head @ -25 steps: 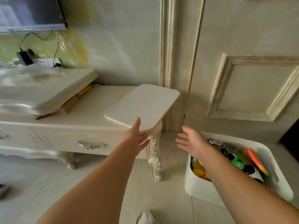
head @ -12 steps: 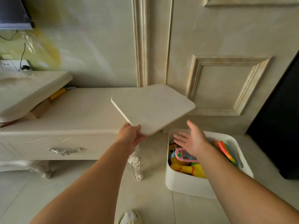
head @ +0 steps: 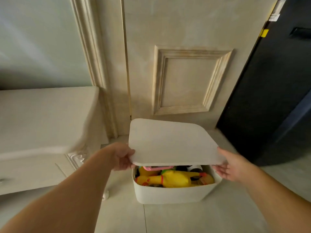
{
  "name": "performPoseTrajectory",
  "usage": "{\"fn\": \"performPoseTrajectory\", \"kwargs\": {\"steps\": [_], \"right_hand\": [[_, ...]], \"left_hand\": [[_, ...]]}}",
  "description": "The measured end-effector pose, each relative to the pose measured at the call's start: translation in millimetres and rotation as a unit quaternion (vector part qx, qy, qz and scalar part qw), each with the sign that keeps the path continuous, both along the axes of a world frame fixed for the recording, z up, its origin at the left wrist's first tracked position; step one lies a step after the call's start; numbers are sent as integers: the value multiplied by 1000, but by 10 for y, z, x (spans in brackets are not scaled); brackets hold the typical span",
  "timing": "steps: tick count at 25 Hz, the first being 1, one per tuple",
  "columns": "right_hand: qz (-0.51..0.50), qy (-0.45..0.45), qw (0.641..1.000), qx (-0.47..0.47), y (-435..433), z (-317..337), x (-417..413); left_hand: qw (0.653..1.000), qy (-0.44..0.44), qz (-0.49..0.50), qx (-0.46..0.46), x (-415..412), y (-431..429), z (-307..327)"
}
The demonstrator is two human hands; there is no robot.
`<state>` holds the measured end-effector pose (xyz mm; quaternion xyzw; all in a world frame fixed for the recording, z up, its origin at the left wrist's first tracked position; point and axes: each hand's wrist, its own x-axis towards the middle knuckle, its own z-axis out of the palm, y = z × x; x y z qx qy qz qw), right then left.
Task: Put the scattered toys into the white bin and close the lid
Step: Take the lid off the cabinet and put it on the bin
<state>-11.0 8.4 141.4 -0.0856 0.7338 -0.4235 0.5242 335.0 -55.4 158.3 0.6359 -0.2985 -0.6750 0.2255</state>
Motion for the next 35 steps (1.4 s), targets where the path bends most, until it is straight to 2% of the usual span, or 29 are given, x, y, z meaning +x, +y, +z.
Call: {"fn": "performPoseTrajectory", "kwargs": {"steps": [2,6,11,13,16,20,24,27,32,35], "right_hand": [[78,74,992,61,-18,-180,-91],[150,200,959,130,-12,-503,-135],[175,198,955,136,31,-498,-85],[180,234,946,137,46,-507,-101],[162,305,926,153,91,-566,-163],[159,188,959,137,142,-651,-144],[93,89,989,71,123,-638,-97],[64,76,994,50,108,-670,-88],[64,96,992,43,72,-705,-107],[52,77,994,54,89,-756,-99]], "left_hand": [[997,-73,-31,24,-83,-54,-159],[973,-201,-109,28,-181,-14,-448],[937,-267,-224,20,-151,52,-408],[931,-262,-252,35,-131,93,-429],[953,-181,-238,46,-132,155,-442],[961,-158,-224,24,-159,121,-459],[964,-172,-204,16,-164,62,-514],[965,-203,-165,-6,-202,45,-546],[962,-226,-154,-16,-251,24,-607],[962,-221,-158,28,-248,79,-619]]}}
